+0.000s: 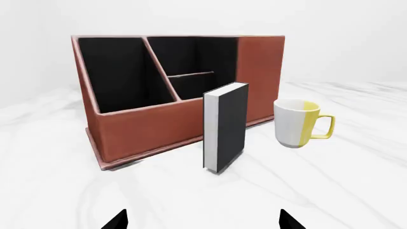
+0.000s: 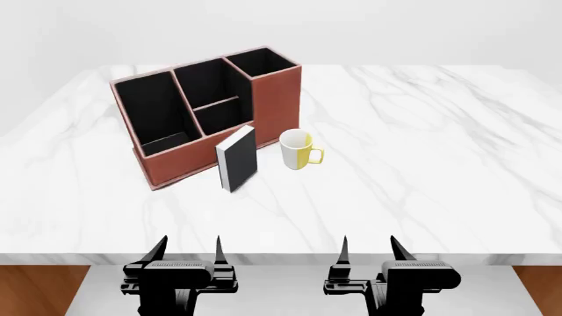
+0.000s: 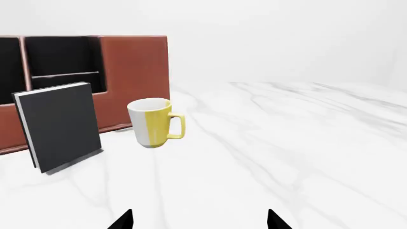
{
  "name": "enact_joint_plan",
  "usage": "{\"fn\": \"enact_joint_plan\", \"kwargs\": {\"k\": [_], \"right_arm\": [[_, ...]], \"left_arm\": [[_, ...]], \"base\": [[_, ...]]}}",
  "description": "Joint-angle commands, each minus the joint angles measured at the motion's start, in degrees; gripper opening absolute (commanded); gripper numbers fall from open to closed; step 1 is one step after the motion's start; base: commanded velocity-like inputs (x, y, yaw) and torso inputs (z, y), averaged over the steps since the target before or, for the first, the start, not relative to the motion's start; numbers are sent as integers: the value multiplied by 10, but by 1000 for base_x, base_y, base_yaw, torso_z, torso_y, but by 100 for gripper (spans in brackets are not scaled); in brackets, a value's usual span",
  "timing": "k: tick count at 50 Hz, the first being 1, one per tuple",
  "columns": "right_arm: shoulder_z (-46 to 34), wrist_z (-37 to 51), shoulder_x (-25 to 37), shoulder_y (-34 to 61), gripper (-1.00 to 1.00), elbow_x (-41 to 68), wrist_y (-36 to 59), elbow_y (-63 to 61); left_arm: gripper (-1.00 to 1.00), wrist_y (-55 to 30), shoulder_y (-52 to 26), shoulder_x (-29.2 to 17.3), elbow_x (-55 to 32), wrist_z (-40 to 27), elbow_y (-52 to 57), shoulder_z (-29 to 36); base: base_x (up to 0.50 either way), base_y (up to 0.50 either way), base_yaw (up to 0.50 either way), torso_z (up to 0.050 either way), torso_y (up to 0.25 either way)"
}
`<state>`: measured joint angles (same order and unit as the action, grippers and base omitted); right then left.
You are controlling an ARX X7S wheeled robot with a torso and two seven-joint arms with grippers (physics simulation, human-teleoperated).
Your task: Pick up the book and place it in the right compartment of the caddy.
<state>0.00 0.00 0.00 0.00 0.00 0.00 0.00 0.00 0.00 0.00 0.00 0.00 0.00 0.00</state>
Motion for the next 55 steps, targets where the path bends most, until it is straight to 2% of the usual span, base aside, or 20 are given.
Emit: {"fn": "enact_joint_plan", "kwargs": {"k": [1, 23, 26, 34, 38, 43, 48, 55], "right_arm": [[-7, 15, 9, -7, 100, 7, -5, -7], [-38, 57, 36, -11, 100, 42, -23, -13], [-38, 62, 38, -12, 100, 47, -19, -20], [-41, 81, 53, -3, 100, 34, 3, -100], [-33, 95, 64, 6, 100, 27, 22, -175], [-22, 91, 77, 14, 100, 58, 80, -254], [-15, 94, 90, 9, 100, 62, 99, -294], [-16, 99, 98, 3, 100, 53, 87, -291]], "left_arm": [[100, -7, 9, -8, -10, -10, 16, 13], [100, -6, 7, -40, -35, -43, 28, 42], [100, -35, -8, -38, -43, -53, 30, 38], [100, -71, -32, -50, -80, -48, 116, 32], [100, -100, -50, -61, -96, -52, 199, 28], [100, -143, -69, -69, -109, -63, 241, 22], [100, -196, -85, -77, -143, -70, 278, 6], [100, -170, -83, -84, -129, -75, 277, 10]], "base": [[0, 0, 0, 0, 0], [0, 0, 0, 0, 0], [0, 0, 0, 0, 0], [35, 0, 0, 0, 0], [313, 0, 0, 0, 0], [487, 0, 0, 0, 0], [500, 0, 0, 0, 0], [500, 0, 0, 0, 0]]}}
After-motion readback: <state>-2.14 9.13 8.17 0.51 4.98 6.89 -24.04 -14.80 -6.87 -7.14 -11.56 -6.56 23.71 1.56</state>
